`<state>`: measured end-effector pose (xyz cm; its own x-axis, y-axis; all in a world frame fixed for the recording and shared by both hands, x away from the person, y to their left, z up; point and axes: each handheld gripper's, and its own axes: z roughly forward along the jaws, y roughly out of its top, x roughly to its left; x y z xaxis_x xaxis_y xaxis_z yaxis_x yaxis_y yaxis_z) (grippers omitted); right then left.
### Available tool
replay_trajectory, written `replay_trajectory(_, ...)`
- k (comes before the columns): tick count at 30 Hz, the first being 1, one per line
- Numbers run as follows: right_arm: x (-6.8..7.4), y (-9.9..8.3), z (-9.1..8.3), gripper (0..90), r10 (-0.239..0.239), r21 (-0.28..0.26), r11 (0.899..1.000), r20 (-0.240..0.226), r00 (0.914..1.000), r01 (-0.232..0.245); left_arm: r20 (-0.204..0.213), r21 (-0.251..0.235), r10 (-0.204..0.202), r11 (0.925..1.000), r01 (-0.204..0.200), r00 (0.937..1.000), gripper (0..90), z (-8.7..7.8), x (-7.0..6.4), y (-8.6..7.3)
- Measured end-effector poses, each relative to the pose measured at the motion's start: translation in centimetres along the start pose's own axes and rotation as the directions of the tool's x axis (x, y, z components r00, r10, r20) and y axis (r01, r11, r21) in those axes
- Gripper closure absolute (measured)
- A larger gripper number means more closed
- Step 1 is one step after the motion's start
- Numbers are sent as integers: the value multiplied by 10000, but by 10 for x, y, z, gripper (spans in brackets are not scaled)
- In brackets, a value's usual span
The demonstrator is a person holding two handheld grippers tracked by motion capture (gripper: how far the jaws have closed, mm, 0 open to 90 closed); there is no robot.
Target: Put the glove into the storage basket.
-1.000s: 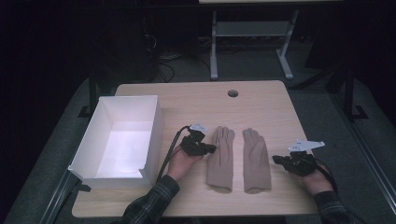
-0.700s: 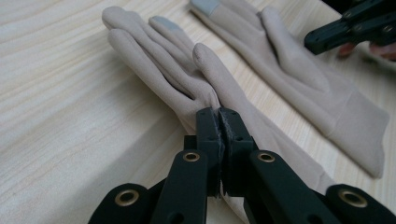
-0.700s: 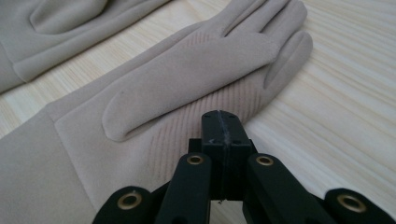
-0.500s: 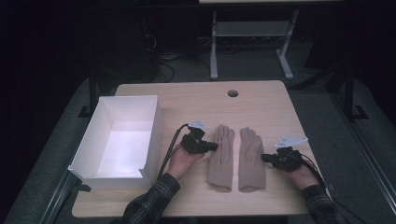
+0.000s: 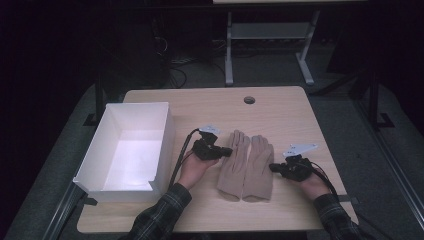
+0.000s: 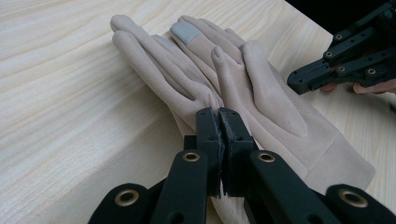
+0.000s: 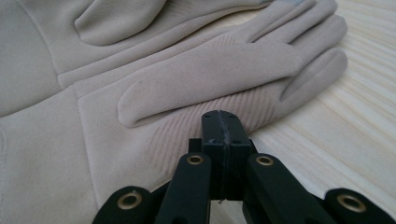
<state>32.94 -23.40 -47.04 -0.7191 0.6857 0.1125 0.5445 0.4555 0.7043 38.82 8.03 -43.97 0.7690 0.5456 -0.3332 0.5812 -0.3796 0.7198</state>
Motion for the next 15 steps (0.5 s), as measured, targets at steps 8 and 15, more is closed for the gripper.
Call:
replay_trajectory(8, 8, 5, 7, 897, -12, -42, 10000, -423, 9991, 11, 210, -260, 107, 9996, -102, 9997, 873, -7, -7, 6)
replay_trajectory(15, 19, 16, 21, 897, -229, -108, 9997, -619, 9978, 222, 366, -276, 207, 9994, -197, 9991, 872, -2, -11, 11)
